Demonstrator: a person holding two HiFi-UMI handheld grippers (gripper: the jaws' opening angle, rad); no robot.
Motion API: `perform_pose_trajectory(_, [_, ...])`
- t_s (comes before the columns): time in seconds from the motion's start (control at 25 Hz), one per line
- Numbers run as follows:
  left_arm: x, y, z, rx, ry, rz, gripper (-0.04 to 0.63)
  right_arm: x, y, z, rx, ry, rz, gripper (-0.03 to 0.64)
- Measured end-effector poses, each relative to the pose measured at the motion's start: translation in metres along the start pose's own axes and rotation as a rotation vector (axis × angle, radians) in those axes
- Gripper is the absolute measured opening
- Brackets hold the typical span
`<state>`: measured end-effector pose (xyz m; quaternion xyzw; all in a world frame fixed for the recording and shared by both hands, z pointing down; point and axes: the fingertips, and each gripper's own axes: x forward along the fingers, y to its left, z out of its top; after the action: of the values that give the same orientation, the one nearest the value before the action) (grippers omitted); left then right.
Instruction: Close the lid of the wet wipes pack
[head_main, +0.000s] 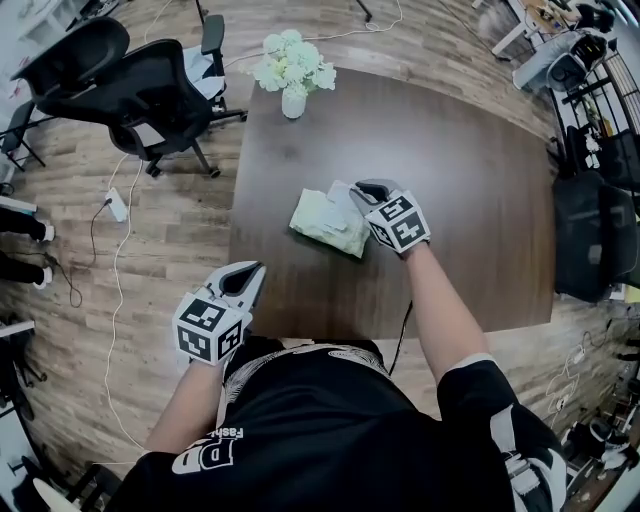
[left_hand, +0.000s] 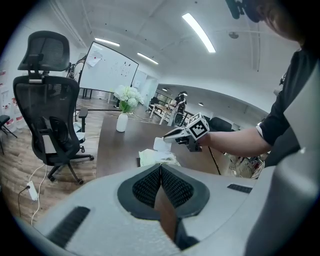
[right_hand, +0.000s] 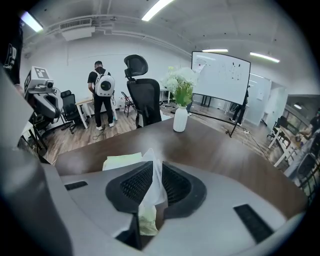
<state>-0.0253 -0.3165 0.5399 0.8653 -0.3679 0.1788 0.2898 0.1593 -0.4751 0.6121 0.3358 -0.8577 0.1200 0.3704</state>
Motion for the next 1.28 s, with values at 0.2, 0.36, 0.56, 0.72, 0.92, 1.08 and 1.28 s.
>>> perform_pose_trajectory(0.2, [-0.002,-0.006,0.004,0.030,-0.003,-0.030,0.020,-0.012,0.016,0.004,-0.003,-0.002,0.007,0.056])
perform_pose_trajectory(0.36, [-0.004,-0.008,0.005,0.050,-0.006,-0.049,0.020,-0.018,0.029,0.003,-0.008,0.002,0.008,0.045])
perform_pose_trajectory(0.56, [-0.006,-0.012,0.003,0.061,-0.009,-0.062,0.020,-0.024,0.042,-0.001,0.008,-0.007,0.012,0.041])
perform_pose_trajectory(0.72, [-0.009,-0.015,0.003,0.068,-0.010,-0.071,0.020,-0.026,0.052,-0.004,0.002,0.002,0.014,0.040])
perform_pose_trajectory(0.92, [-0.010,-0.015,0.001,0.070,-0.013,-0.072,0.020,-0.023,0.068,-0.011,-0.038,0.027,0.021,0.040])
perform_pose_trajectory(1.08, [-0.010,-0.018,0.002,0.070,-0.017,-0.073,0.020,-0.022,0.078,-0.014,-0.088,0.049,0.023,0.041])
perform_pose_trajectory(1.28, [-0.011,-0.018,0.000,0.068,-0.016,-0.071,0.020,-0.016,0.086,-0.021,-0.130,0.077,0.024,0.043])
